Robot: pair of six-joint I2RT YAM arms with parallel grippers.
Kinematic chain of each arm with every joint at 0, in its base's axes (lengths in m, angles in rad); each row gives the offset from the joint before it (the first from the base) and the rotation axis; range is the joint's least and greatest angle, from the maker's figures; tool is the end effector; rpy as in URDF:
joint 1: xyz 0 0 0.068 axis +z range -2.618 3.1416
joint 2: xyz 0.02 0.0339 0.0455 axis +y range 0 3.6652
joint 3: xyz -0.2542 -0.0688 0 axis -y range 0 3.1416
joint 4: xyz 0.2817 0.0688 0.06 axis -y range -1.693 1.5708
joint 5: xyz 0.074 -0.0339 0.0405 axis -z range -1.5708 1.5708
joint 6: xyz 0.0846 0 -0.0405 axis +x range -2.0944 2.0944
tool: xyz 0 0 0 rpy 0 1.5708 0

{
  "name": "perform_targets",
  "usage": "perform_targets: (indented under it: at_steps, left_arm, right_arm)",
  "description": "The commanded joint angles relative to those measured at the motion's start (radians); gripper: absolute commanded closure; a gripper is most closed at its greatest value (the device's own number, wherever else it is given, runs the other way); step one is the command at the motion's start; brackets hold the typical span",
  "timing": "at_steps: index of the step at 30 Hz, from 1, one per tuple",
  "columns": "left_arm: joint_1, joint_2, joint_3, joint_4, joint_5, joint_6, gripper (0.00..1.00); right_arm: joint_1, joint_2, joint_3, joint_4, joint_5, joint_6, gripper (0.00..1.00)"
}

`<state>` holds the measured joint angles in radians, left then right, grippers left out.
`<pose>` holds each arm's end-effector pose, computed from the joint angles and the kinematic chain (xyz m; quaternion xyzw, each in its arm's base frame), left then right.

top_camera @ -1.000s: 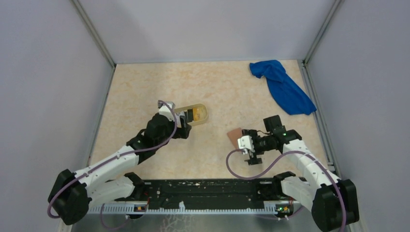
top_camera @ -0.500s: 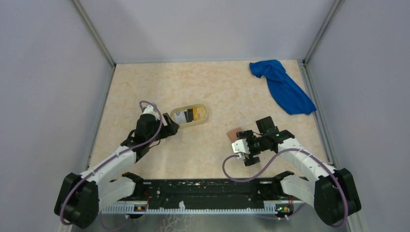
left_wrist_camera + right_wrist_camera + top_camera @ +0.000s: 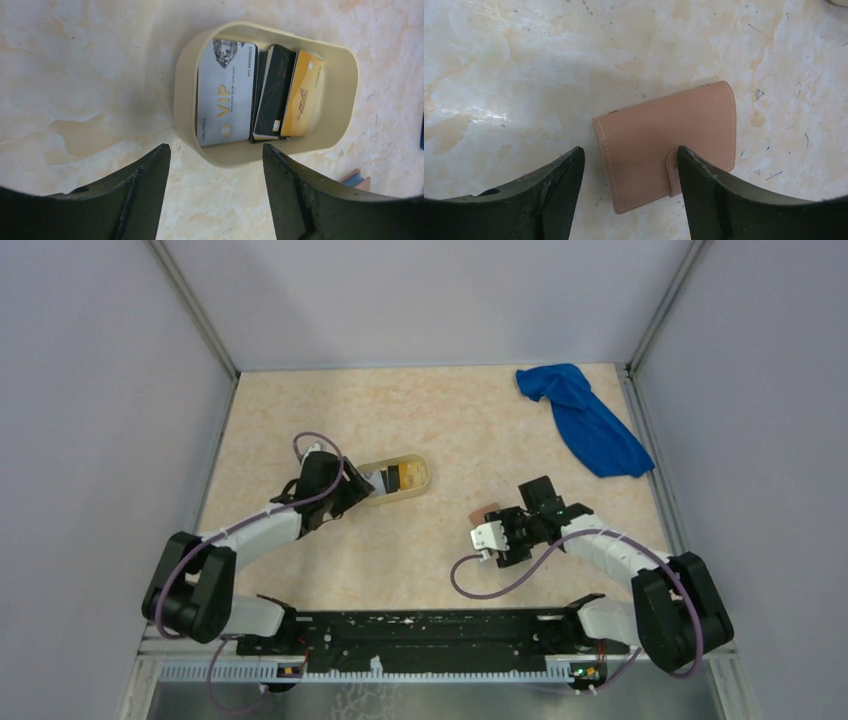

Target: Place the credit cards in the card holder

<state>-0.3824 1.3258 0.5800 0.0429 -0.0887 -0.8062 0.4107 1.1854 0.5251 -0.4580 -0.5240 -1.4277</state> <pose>0.3059 -0.1150 0.1107 -0.2089 0.8822 -0.2019 0.3705 0.2106 0.1379 0.0912 -0.7836 0.5246 0.1150 0.3121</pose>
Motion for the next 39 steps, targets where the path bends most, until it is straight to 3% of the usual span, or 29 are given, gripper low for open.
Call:
perform_targets:
  at_steps: [1,5,10,15,20,26,31,39]
  left_arm:
    - [0.019,0.095,0.102,-0.084,-0.006,-0.116,0.30]
    - [0.020,0.187,0.188,-0.199,-0.029,-0.145,0.38]
    - [0.022,0.258,0.232,-0.208,-0.043,-0.135,0.38]
    - [0.023,0.358,0.325,-0.186,-0.003,-0.085,0.54]
    - [0.026,0.540,0.528,-0.211,0.042,-0.070,0.65]
    - [0.034,0.753,0.796,-0.265,0.067,-0.101,0.71]
    - [0.037,0.927,1.035,-0.295,0.198,-0.084,0.76]
    - [0.033,1.097,1.219,-0.277,0.368,-0.153,0.81]
  right_arm:
    - [0.014,0.057,0.040,0.084,0.031,0.017,0.36]
    - [0.014,0.106,0.063,0.125,0.048,0.050,0.42]
    - [0.014,0.171,0.105,0.174,0.070,0.117,0.46]
    - [0.004,0.274,0.171,0.258,0.135,0.208,0.51]
    - [-0.065,0.427,0.318,0.307,0.150,0.280,0.53]
    - [-0.148,0.628,0.540,0.318,0.171,0.271,0.57]
    - [-0.208,0.760,0.709,0.303,0.199,0.312,0.60]
    - [-0.336,0.773,0.751,0.260,0.176,0.315,0.60]
